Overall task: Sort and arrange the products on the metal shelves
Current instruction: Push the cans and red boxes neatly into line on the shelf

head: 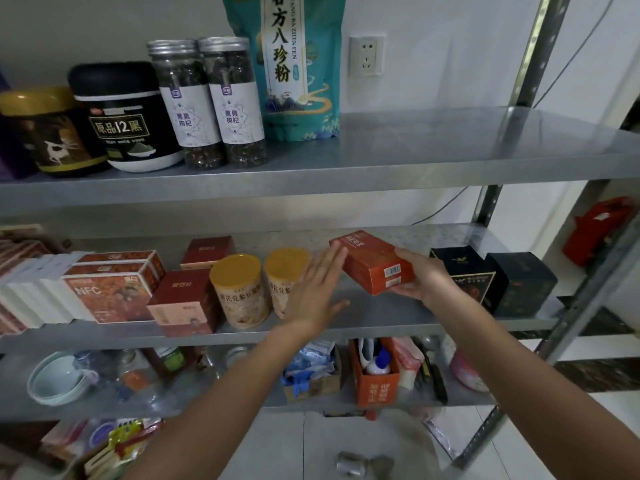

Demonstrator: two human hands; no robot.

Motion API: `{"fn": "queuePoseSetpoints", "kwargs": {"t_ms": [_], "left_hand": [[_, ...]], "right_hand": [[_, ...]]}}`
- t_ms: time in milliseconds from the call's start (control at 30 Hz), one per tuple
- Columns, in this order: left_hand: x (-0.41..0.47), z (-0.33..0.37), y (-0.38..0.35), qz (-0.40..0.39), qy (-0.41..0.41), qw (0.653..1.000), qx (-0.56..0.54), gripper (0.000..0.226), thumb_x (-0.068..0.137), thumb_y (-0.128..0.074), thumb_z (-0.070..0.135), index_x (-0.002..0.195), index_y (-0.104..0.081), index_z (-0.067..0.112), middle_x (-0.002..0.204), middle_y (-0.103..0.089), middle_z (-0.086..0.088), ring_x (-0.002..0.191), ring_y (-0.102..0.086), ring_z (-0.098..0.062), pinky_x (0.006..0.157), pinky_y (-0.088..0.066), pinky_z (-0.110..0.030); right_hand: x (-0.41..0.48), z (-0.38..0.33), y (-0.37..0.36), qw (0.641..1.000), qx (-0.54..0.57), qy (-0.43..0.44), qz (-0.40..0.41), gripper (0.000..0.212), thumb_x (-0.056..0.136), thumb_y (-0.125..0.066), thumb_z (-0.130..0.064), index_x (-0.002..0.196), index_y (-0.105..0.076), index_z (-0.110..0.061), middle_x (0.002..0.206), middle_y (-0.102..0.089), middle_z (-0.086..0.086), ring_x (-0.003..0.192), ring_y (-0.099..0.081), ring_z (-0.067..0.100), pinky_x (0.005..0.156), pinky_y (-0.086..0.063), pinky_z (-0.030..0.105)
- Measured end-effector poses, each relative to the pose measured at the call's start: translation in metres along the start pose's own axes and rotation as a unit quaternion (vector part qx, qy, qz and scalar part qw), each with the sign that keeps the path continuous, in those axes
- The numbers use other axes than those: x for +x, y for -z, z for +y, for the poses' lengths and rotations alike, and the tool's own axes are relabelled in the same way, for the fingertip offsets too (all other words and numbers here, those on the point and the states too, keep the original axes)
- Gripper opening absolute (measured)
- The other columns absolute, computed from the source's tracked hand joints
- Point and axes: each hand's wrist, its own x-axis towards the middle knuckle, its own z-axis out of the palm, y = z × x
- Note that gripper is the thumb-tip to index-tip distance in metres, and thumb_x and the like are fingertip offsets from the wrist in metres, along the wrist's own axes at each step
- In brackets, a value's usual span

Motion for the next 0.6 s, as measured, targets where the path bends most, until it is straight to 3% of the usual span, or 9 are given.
{"fn": "queuePoseSetpoints", "kwargs": {"t_ms": [67, 133, 267, 400, 433, 533, 600], "left_hand": [[-0.005, 0.024, 0.000, 0.035, -0.058, 0.996, -0.053, 0.103, 0.083, -0.073, 0.039, 0.155, 0.000, 0.024, 0.163, 0.001, 0.005, 0.147, 0.005, -0.006, 0.122, 0.000, -0.030], [-0.010, 0.043, 0.005, 0.099, -0.059, 0.987, -0.108, 0.096, 0.078, -0.079, 0.032, 0.153, -0.023, 0.015, 0.160, -0.024, -0.002, 0.148, -0.016, -0.012, 0.121, -0.007, -0.032], [-0.021, 0.063, 0.024, 0.184, -0.073, 0.973, -0.116, 0.065, 0.073, -0.084, 0.016, 0.130, -0.055, 0.006, 0.130, -0.061, -0.010, 0.124, -0.055, -0.024, 0.114, -0.033, -0.047], [-0.045, 0.083, 0.046, 0.192, 0.014, 0.957, -0.215, 0.055, 0.076, -0.082, 0.029, 0.123, -0.059, 0.011, 0.114, -0.063, -0.003, 0.107, -0.054, -0.016, 0.093, -0.047, -0.037], [-0.051, 0.089, 0.053, 0.183, 0.056, 0.944, -0.267, 0.056, 0.075, -0.082, 0.034, 0.122, -0.059, 0.015, 0.112, -0.061, 0.001, 0.105, -0.053, -0.012, 0.090, -0.047, -0.034], [-0.071, 0.100, 0.073, 0.158, 0.152, 0.888, -0.405, 0.058, 0.062, -0.078, 0.056, 0.109, -0.060, 0.029, 0.107, -0.064, 0.009, 0.100, -0.059, -0.009, 0.086, -0.053, -0.035], [-0.084, 0.103, 0.083, 0.149, 0.178, 0.866, -0.443, 0.047, 0.060, -0.079, 0.051, 0.099, -0.059, 0.037, 0.103, -0.067, 0.008, 0.097, -0.063, -0.011, 0.085, -0.055, -0.039]], "right_hand": [[-0.021, 0.002, 0.006, 1.000, 0.018, -0.007, -0.009, 0.025, 0.087, -0.072, -0.033, 0.092, -0.057, -0.013, 0.087, -0.067, 0.010, 0.074, -0.068, 0.024, 0.046, -0.055, 0.030], [-0.043, 0.007, 0.012, 0.999, 0.023, -0.012, -0.018, 0.026, 0.086, -0.072, -0.036, 0.092, -0.058, -0.015, 0.092, -0.067, 0.011, 0.078, -0.068, 0.024, 0.046, -0.054, 0.028], [-0.082, 0.016, 0.028, 1.000, 0.004, 0.012, -0.024, 0.035, 0.085, -0.068, -0.047, 0.092, -0.059, -0.015, 0.095, -0.067, 0.011, 0.084, -0.067, 0.021, 0.057, -0.053, 0.028], [-0.119, 0.030, 0.030, 0.992, -0.082, 0.090, -0.044, 0.062, 0.074, -0.049, -0.073, 0.101, -0.065, -0.020, 0.103, -0.068, 0.007, 0.093, -0.065, 0.020, 0.070, -0.053, 0.030], [-0.127, 0.036, 0.029, 0.987, -0.098, 0.117, -0.049, 0.061, 0.070, -0.047, -0.074, 0.102, -0.068, -0.026, 0.108, -0.067, 0.004, 0.098, -0.064, 0.018, 0.075, -0.053, 0.031], [-0.146, 0.059, 0.028, 0.974, -0.108, 0.181, -0.085, 0.027, 0.078, -0.053, -0.061, 0.096, -0.069, -0.048, 0.121, -0.062, -0.008, 0.108, -0.059, 0.010, 0.076, -0.049, 0.024], [-0.151, 0.072, 0.029, 0.973, -0.046, 0.189, -0.120, 0.026, 0.084, -0.056, -0.049, 0.106, -0.068, -0.042, 0.117, -0.069, -0.009, 0.108, -0.065, 0.014, 0.073, -0.053, 0.018]]}}
